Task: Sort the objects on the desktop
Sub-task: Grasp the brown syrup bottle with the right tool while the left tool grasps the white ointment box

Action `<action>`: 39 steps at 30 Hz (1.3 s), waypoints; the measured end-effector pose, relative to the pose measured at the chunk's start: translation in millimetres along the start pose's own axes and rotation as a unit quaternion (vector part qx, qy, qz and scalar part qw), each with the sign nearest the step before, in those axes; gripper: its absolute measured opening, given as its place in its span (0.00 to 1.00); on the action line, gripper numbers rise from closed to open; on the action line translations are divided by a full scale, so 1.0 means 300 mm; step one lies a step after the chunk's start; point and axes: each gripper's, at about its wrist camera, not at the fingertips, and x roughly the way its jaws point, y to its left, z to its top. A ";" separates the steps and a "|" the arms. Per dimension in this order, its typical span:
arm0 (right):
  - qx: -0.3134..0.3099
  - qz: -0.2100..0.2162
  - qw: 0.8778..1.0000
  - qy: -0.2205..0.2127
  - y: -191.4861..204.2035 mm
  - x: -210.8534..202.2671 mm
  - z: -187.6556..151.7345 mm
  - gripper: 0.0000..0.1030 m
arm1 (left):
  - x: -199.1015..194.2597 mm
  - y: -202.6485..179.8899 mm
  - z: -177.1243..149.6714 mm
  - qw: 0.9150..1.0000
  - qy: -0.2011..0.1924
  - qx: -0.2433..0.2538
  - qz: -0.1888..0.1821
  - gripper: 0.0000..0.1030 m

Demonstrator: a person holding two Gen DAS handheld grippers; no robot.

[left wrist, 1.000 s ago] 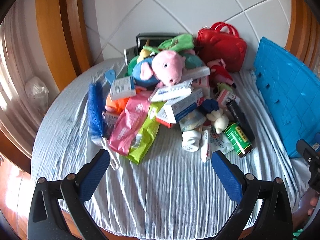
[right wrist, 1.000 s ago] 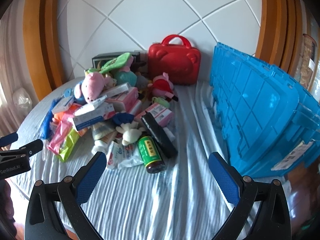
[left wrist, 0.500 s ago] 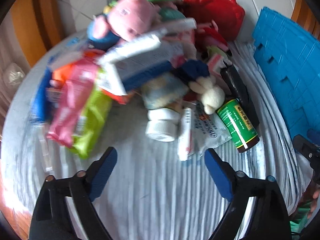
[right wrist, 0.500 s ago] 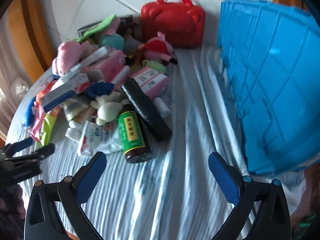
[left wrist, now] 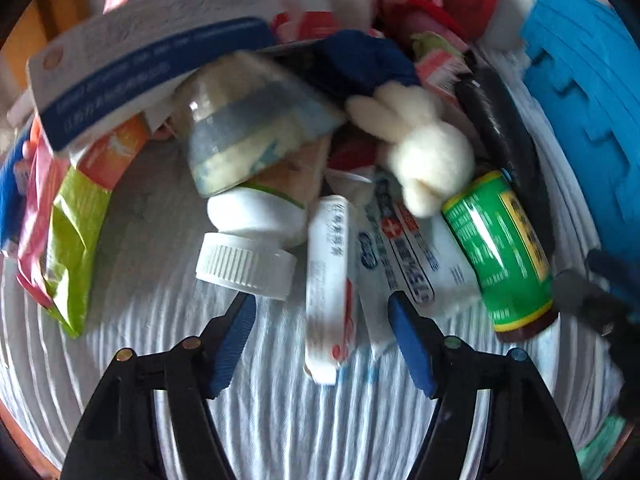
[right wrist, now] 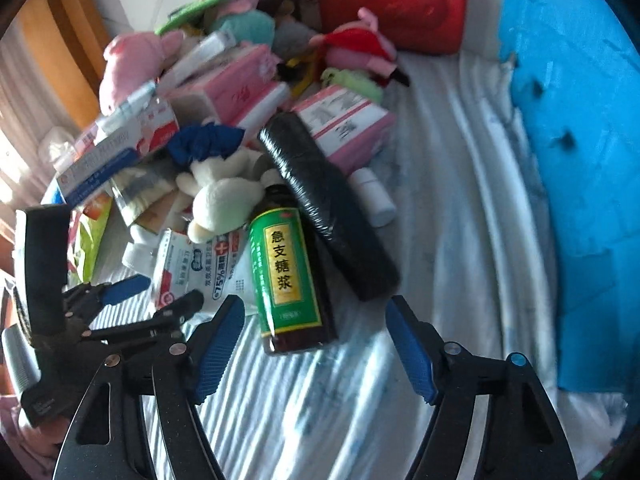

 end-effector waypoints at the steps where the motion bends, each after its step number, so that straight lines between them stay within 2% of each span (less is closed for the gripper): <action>1: 0.000 0.005 1.000 0.007 0.006 0.027 0.008 0.72 | 0.005 0.006 0.003 1.000 0.003 -0.006 -0.003 0.66; 3: 0.006 0.007 1.000 0.018 0.013 0.061 0.016 0.67 | 0.008 0.003 0.005 1.000 0.010 0.004 -0.003 0.64; 4: 0.005 0.006 1.000 0.025 0.019 0.085 0.022 0.59 | 0.006 0.003 0.002 1.000 0.011 0.006 -0.003 0.60; 6: 0.005 0.011 0.999 0.035 0.028 0.117 0.025 0.58 | -0.006 0.005 -0.011 1.000 0.011 0.011 -0.009 0.30; 8: 0.000 0.008 0.999 0.041 0.043 0.128 0.016 0.52 | -0.026 0.010 -0.030 1.000 0.011 0.015 -0.014 0.20; 10: -0.015 -0.009 0.999 0.049 0.064 0.118 -0.003 0.52 | -0.049 0.022 -0.058 1.000 0.011 0.016 -0.018 0.20; 14: -0.002 0.004 0.998 0.070 0.067 0.085 -0.076 0.52 | -0.076 0.021 -0.112 0.999 0.008 0.028 -0.018 0.20; 17: 0.009 0.011 0.998 0.062 0.061 0.083 -0.088 0.54 | -0.111 0.020 -0.108 0.999 0.003 0.029 -0.019 0.20; 22: 0.004 0.006 0.999 0.049 0.082 0.069 -0.103 0.52 | -0.181 0.019 -0.090 0.999 -0.014 0.039 -0.010 0.20; 24: 0.010 0.014 0.999 0.035 0.089 0.006 -0.125 0.51 | -0.216 0.021 -0.079 0.999 -0.027 0.043 -0.008 0.20; 29: -0.035 0.034 0.999 -0.006 0.111 -0.172 -0.159 0.49 | -0.300 -0.026 -0.035 0.996 -0.062 0.059 -0.010 0.20; 33: -0.040 0.022 0.998 -0.039 0.120 -0.300 -0.152 0.48 | -0.374 -0.064 0.000 0.993 -0.091 0.079 -0.018 0.20; 36: -0.037 0.003 0.999 -0.026 0.124 -0.278 -0.170 0.48 | -0.387 -0.060 0.001 0.992 -0.087 0.086 -0.021 0.20; 39: -0.017 0.001 1.000 0.020 0.080 -0.199 -0.240 0.47 | -0.371 -0.028 -0.041 0.993 -0.068 0.092 -0.019 0.20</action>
